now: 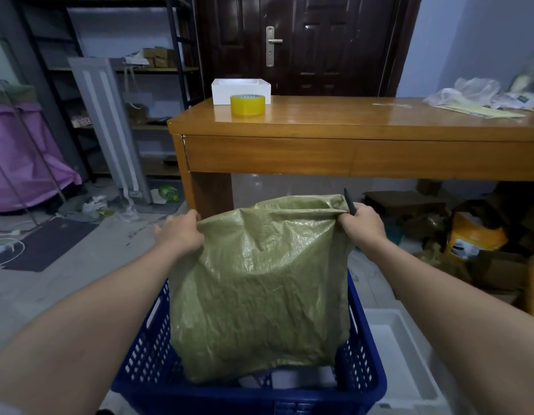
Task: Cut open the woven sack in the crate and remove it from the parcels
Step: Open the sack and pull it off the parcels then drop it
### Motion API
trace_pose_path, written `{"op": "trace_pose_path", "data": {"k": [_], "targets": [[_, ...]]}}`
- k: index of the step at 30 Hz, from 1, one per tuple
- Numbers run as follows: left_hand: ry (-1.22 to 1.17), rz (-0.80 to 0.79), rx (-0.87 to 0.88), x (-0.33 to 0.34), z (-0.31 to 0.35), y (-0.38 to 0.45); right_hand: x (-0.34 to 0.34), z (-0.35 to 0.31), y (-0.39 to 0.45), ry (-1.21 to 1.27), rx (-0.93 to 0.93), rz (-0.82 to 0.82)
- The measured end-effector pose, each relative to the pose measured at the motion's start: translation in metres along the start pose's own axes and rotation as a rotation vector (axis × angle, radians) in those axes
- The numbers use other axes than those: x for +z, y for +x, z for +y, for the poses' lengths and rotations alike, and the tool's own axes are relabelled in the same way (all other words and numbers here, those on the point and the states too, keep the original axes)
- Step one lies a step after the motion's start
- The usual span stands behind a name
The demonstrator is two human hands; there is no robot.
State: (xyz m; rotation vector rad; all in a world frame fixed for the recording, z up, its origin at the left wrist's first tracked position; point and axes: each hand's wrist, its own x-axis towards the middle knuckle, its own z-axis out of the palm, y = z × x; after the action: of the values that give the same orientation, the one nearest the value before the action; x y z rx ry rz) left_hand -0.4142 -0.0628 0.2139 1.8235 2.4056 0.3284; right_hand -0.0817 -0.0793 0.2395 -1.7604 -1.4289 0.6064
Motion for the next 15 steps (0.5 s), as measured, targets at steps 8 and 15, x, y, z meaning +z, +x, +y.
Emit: {"op": "trace_pose_path", "data": {"k": [8,15], "targets": [[-0.055,-0.317,0.480,0.002,0.094,-0.029,0.031,-0.039,-0.010,0.135,-0.117,-0.092],[-0.359,-0.091,0.244,0.021,0.100,-0.008,0.020,-0.049,-0.001,0.157,-0.113,-0.009]]}}
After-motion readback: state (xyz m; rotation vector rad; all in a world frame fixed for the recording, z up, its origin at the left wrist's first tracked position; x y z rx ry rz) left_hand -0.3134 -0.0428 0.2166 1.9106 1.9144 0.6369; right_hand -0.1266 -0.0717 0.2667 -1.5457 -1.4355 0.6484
